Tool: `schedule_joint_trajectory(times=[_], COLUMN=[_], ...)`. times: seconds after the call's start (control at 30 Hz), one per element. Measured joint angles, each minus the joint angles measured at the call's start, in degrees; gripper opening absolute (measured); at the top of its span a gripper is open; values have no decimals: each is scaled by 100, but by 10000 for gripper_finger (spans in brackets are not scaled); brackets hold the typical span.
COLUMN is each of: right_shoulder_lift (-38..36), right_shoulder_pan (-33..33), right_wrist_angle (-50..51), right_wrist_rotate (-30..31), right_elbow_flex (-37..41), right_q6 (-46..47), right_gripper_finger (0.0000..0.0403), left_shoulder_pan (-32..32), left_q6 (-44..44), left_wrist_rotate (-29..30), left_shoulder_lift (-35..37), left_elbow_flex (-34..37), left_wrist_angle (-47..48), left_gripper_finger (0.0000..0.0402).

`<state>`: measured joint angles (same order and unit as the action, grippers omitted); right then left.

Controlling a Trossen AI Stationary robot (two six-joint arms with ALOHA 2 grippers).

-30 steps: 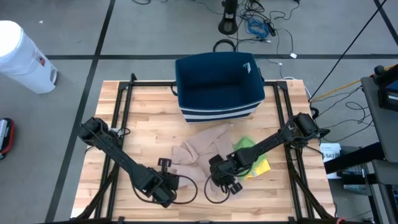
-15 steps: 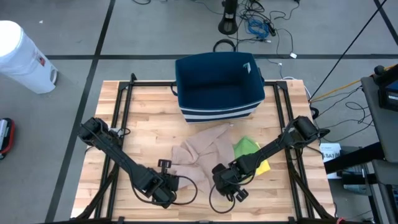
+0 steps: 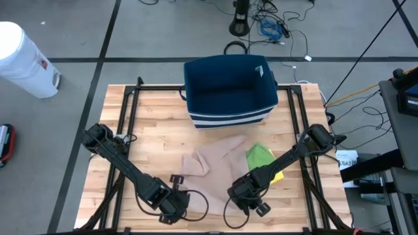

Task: Fold towel
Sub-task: Fold the light brown towel

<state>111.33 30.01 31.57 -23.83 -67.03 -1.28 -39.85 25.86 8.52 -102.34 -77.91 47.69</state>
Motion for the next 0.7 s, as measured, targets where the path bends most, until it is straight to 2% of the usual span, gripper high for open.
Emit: schedule_joint_trajectory(times=[0.2,0.37,0.53,0.7], right_shoulder_lift=[-142,-400,-765,-1039], right_shoulder_pan=[134,127,125,125], right_wrist_angle=[533,677,666,40], right_wrist_rotate=[-120,-102,29,733], right_elbow_flex=[21,33,33,31], right_q6=[308,563,665,405], right_gripper_finger=[98,98,98,98], left_shoulder_pan=[2,103,261,416], left_q6=[-405,-444,-520,-544], left_wrist_rotate=[-157,-21,61,-450], left_shoulder_lift=[0,1,2,2], left_elbow_flex=[0,0,0,0], left_wrist_angle=[-770,-1037,-1007,-1007], left_gripper_finger=[12,13,38,65])
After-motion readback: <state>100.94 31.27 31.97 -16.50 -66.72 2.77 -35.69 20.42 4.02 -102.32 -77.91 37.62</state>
